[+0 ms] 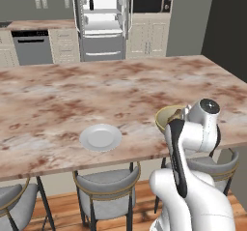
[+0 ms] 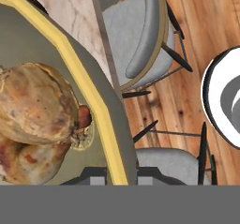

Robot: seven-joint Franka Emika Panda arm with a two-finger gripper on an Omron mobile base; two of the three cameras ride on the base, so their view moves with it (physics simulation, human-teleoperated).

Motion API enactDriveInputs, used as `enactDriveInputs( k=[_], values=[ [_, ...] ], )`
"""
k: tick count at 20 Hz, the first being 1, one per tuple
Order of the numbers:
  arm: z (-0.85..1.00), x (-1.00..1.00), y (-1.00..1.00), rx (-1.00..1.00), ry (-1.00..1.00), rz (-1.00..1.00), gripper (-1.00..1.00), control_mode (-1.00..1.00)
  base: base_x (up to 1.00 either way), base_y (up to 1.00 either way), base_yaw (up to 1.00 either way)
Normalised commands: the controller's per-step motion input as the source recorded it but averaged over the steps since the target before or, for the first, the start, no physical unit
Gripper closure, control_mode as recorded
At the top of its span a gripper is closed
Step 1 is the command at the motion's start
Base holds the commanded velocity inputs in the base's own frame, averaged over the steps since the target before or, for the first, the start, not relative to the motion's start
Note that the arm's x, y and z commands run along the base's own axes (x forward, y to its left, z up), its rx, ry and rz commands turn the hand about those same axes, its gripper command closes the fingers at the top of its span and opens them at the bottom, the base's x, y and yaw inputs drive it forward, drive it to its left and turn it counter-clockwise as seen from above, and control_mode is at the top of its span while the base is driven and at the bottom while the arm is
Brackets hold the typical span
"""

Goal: Pick the chicken drumstick and onion from their plates and place them in the bowl. Then put the bowl in the fridge.

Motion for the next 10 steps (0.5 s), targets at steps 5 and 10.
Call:
enactDriveInputs(
  k=[5, 10],
  values=[
    [0.00, 0.00, 0.00, 0.00, 0.00, 0.00, 1.00, -1.00, 0.00, 0.00, 0.00],
    [0.00, 0.00, 0.00, 0.00, 0.00, 0.00, 1.00, -1.00, 0.00, 0.00, 0.00]
  ],
)
